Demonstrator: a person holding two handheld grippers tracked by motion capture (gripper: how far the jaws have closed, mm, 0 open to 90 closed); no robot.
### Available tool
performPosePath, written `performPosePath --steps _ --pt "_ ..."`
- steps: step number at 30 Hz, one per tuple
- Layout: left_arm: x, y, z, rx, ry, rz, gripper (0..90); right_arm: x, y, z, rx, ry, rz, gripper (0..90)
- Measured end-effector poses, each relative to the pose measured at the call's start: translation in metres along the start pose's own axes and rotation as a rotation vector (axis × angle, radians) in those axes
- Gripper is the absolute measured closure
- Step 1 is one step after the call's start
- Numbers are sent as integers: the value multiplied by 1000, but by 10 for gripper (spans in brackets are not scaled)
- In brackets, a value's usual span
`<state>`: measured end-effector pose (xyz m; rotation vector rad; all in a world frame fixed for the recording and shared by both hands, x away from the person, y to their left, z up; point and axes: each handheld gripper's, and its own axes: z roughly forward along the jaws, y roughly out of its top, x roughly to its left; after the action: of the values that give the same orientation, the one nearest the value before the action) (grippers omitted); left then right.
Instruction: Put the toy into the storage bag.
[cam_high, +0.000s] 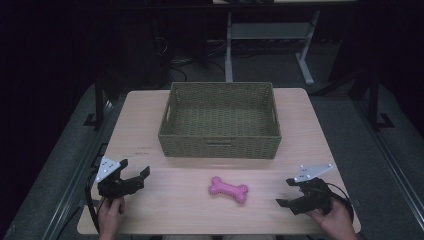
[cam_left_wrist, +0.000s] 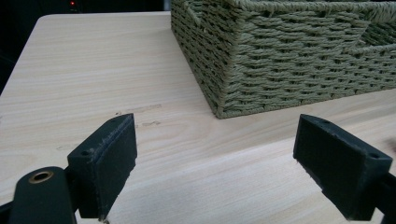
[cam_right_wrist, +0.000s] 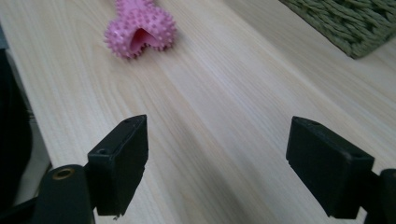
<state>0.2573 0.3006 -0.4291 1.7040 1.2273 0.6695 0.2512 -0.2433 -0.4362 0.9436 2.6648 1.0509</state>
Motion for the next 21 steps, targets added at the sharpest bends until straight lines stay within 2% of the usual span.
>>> performPosePath --steps 11,21 --pt "0 0 0 -2 1 0 130 5 17 4 14 37 -49 199" --pt "-2 0 0 1 -6 8 130 10 30 7 28 59 -75 195"
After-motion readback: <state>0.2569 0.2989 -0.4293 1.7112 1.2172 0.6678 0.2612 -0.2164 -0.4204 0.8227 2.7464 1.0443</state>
